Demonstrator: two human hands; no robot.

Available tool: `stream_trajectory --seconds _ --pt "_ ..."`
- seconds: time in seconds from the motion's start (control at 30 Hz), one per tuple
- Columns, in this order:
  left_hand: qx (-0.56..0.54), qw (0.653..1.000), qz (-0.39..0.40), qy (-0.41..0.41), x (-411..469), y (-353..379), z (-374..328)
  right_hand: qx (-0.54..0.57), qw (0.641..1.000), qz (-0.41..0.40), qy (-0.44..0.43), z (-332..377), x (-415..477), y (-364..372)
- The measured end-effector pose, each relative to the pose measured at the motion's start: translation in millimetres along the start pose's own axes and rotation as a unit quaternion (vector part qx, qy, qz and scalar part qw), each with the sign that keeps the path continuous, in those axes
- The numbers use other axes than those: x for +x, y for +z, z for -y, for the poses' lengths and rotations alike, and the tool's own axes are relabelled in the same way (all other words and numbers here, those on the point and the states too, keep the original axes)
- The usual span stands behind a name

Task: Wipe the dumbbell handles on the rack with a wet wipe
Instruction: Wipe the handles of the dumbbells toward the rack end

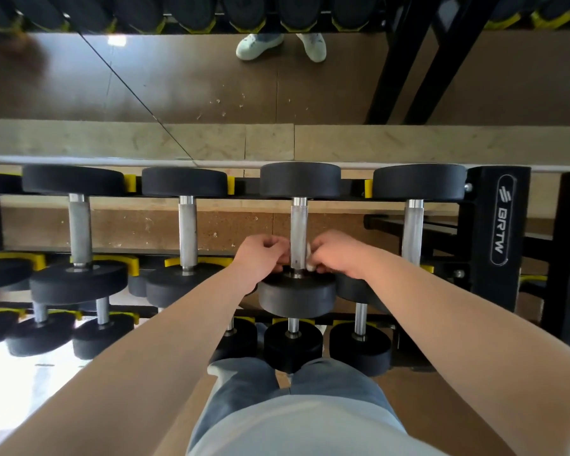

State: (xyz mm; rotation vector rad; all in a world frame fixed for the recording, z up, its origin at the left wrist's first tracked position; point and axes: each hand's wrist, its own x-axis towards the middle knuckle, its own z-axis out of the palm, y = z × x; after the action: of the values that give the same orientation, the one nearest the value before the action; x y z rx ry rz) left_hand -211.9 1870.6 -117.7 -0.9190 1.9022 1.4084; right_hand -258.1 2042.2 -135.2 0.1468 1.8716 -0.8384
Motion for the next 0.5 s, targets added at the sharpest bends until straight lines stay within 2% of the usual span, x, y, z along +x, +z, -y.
stream_trajectory --seconds 0.03,0.1,0.17,0.2,0.23,0.3,0.37,0.43,0.5 --pt "-0.003 1.000 0.004 -0.005 0.7 0.0 0.4 0.097 0.995 -0.026 -0.001 3.7 3.1 -0.9" --pt "-0.048 0.998 0.001 -0.026 3.3 -1.3 0.2 0.293 0.952 -0.079 -0.033 14.9 9.0 -6.4" --pt "-0.102 0.994 -0.006 -0.044 5.1 -4.6 0.7 0.393 0.911 -0.107 -0.063 23.2 12.9 -12.5" --pt "-0.118 0.992 -0.011 -0.050 5.7 -6.8 1.1 0.385 0.914 -0.107 -0.068 24.9 12.5 -13.3" --pt "-0.133 0.990 -0.017 -0.052 6.4 -8.8 1.7 0.334 0.935 -0.097 -0.061 23.8 9.5 -12.1" --pt "-0.155 0.985 -0.039 -0.059 6.5 -12.2 0.8 0.137 0.989 -0.050 -0.022 15.1 0.9 -3.7" --pt "-0.181 0.979 -0.064 -0.063 9.3 -16.3 -0.3 -0.040 0.999 0.005 0.003 1.7 -2.5 4.9" --pt "-0.201 0.975 -0.056 -0.070 9.3 -21.2 -3.3 -0.041 0.999 0.028 0.010 -3.7 0.2 6.2" --pt "-0.171 0.982 -0.044 -0.072 10.9 -23.6 -2.1 0.105 0.994 0.017 0.021 0.8 6.0 -1.7"
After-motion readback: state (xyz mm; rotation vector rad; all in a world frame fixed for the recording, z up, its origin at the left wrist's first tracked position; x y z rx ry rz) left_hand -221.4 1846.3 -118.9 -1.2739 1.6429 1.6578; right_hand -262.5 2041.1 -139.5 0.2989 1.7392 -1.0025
